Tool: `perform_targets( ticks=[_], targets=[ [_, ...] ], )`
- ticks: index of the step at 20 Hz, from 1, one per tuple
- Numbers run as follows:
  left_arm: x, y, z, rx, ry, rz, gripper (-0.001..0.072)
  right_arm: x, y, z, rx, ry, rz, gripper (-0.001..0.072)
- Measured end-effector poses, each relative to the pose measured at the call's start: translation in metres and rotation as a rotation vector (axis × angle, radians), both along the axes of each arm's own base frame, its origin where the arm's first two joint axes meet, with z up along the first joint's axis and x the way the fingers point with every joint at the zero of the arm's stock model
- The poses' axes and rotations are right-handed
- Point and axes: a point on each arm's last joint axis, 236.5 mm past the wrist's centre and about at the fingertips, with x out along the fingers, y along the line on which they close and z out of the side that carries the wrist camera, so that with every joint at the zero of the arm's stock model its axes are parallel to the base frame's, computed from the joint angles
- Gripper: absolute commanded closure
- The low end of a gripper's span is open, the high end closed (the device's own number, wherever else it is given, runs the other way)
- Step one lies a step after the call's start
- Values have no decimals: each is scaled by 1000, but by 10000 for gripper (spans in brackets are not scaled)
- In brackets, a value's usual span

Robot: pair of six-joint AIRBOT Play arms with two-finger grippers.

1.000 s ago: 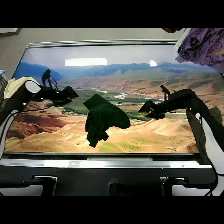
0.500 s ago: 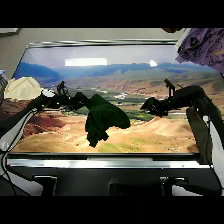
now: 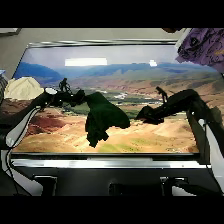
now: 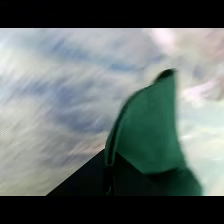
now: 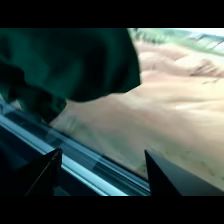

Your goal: Fold the clothes and pants, and hang the long-sleeved shirts on hangers.

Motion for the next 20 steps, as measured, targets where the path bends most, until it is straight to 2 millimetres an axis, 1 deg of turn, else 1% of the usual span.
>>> perform_targets(
  ticks=[1,3,6,8,12,17,18,19,20],
  targets=[
    [3,-1,5,-3,-10,-5,690,-11,14,-6,0,10,38,118],
    [9,-2,14,-11,-33,-4,689,-26,45,-16,-5,-3,102,118],
    [13,-3,20,-15,-45,-5,689,-41,87,-30,-26,-29,148,117],
    [13,-4,22,-17,-47,-8,689,-49,106,-42,-40,-20,160,117],
    [15,-2,23,-19,-48,-2,689,-56,136,-60,-41,-15,151,116],
    [15,-1,24,-20,-48,0,689,-57,162,-73,-35,-22,105,120],
    [15,-1,24,-20,-48,0,689,-56,167,-75,-29,-25,91,134],
    [15,-1,24,-20,-48,0,689,-56,173,-76,-24,-24,76,186],
    [15,-1,24,-20,-48,0,689,-55,177,-78,-23,-28,64,280]
  ],
)
